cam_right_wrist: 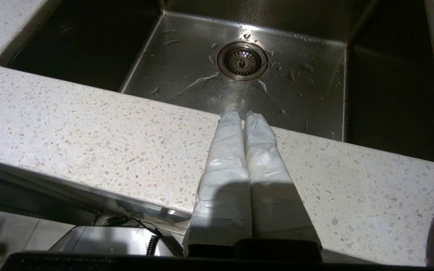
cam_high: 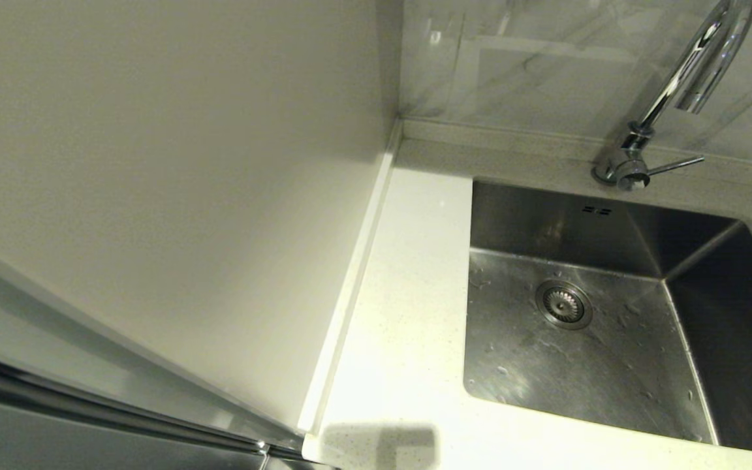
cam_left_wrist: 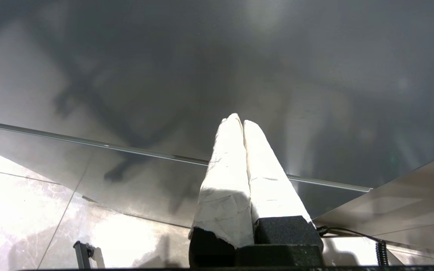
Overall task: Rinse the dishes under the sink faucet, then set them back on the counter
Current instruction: Put a bowl into the sink
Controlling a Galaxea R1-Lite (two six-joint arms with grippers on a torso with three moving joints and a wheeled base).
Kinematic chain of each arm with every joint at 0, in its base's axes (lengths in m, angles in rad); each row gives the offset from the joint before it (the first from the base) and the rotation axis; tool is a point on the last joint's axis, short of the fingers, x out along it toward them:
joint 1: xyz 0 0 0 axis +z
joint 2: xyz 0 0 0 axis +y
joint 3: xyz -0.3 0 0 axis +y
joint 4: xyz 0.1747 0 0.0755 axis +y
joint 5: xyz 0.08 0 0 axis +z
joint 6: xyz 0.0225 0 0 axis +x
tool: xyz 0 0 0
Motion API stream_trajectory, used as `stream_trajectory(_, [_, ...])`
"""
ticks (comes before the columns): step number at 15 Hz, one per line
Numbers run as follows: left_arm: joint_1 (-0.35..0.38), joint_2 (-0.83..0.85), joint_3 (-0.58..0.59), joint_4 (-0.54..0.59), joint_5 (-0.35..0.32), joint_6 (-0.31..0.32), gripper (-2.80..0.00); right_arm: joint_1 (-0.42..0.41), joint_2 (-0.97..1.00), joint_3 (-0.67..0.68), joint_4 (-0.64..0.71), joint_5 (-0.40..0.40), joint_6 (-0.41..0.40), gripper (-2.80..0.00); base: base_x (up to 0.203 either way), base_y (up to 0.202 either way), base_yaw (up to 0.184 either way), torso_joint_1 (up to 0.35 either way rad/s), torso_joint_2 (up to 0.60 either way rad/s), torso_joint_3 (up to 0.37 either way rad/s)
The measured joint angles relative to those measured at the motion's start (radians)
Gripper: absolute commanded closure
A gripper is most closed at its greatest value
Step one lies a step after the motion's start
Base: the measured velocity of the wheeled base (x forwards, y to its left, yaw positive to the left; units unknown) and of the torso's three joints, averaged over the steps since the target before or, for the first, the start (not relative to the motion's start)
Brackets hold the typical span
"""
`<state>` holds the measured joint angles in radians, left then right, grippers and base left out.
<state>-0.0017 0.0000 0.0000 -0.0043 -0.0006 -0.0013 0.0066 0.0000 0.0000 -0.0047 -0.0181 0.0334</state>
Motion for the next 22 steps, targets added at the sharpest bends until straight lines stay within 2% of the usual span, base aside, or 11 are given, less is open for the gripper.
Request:
stream_trajectory(9, [0.000, 0.000, 0.000, 0.000, 0.000, 0.000, 0.00, 0.000, 0.000, -0.013, -0.018, -0.006, -0.004, 0.00, 0.000, 0.000, 0.000, 0.000, 0.00, 0.000])
stream_trajectory(12, [0.000, 0.000, 0.000, 0.000, 0.000, 0.000, 0.00, 0.000, 0.001, -0.163, 0.007, -0.072, -0.008, 0.00, 0.000, 0.000, 0.000, 0.000, 0.00, 0.000])
stream_trajectory(14, [0.000, 0.000, 0.000, 0.000, 0.000, 0.000, 0.00, 0.000, 0.026, -0.340, 0.099, -0.172, -0.011, 0.00, 0.000, 0.000, 0.000, 0.000, 0.00, 0.000])
stream_trajectory(16, [0.000, 0.000, 0.000, 0.000, 0.000, 0.000, 0.00, 0.001, 0.109, -0.526, 0.221, -0.319, -0.013, 0.00, 0.000, 0.000, 0.000, 0.000, 0.00, 0.000])
stream_trajectory(19, [0.000, 0.000, 0.000, 0.000, 0.000, 0.000, 0.00, 0.002, 0.332, -0.739, 0.351, -0.647, -0.013, 0.00, 0.000, 0.000, 0.000, 0.000, 0.00, 0.000])
stream_trajectory(20, [0.000, 0.000, 0.000, 0.000, 0.000, 0.000, 0.00, 0.002, 0.426, -0.797, 0.368, -0.780, -0.013, 0.00, 0.000, 0.000, 0.000, 0.000, 0.00, 0.000])
stream_trajectory(22, [0.000, 0.000, 0.000, 0.000, 0.000, 0.000, 0.00, 0.002, 0.609, -0.884, 0.385, -0.977, -0.016, 0.00, 0.000, 0.000, 0.000, 0.000, 0.00, 0.000])
